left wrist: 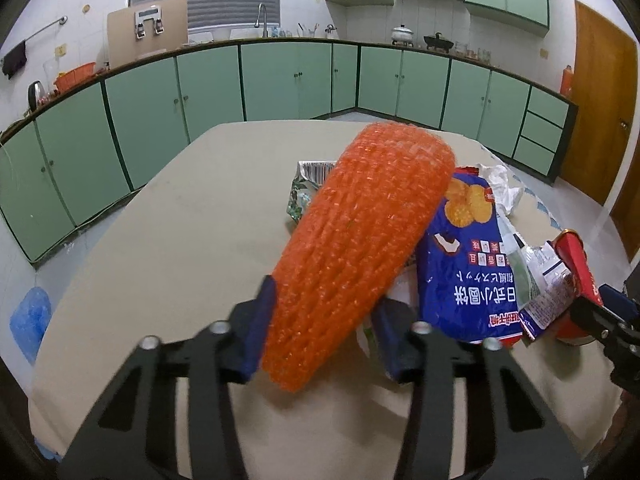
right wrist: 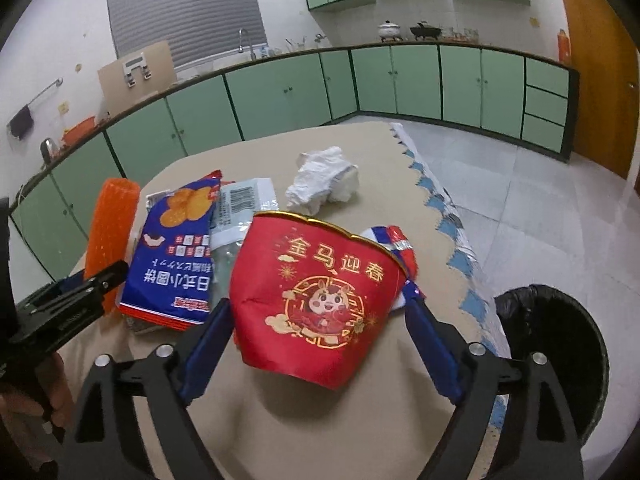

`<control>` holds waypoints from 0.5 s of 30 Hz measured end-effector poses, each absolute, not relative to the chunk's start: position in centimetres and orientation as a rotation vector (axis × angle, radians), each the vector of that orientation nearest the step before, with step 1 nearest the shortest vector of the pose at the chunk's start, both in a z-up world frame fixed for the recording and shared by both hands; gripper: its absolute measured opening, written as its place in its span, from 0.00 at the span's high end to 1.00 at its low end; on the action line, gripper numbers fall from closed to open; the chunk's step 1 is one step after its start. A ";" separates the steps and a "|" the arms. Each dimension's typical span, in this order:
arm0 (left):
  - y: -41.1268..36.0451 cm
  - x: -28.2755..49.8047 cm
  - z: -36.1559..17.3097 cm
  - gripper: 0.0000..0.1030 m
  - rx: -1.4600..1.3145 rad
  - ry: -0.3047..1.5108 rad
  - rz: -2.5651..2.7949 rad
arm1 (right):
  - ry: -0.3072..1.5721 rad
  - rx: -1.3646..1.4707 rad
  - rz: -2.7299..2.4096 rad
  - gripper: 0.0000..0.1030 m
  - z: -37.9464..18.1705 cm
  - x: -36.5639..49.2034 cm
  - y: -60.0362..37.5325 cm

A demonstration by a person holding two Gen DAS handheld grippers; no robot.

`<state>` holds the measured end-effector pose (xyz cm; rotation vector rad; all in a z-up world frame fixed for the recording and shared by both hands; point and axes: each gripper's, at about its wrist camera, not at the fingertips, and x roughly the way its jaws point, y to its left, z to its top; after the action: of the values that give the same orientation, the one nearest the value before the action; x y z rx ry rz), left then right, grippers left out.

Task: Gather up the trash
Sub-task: 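Grasp the second orange foam net with the left tool while the right grasps the red paper cup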

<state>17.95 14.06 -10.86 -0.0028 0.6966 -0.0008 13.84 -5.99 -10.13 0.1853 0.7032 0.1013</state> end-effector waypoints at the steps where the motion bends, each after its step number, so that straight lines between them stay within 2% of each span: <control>1: 14.1 17.8 -10.9 0.67 -0.003 0.696 0.001 | 0.704 0.190 0.098 0.16 -10.1 13.9 -6.1; 3: 14.3 17.7 -10.8 0.78 -0.009 0.697 0.003 | 0.705 0.198 0.092 0.16 -10.1 14.0 -6.2; 6: 14.4 17.5 -10.5 0.87 -0.016 0.690 0.005 | 0.708 0.206 0.097 0.15 -10.1 14.1 -6.3; 15: 14.7 16.6 -9.4 0.90 -0.025 0.657 0.015 | 0.678 0.216 0.084 0.11 -9.2 14.1 -6.5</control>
<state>16.58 14.66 -9.40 -0.0254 0.6570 0.0152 14.11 -6.55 -9.17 0.2163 0.6779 0.0845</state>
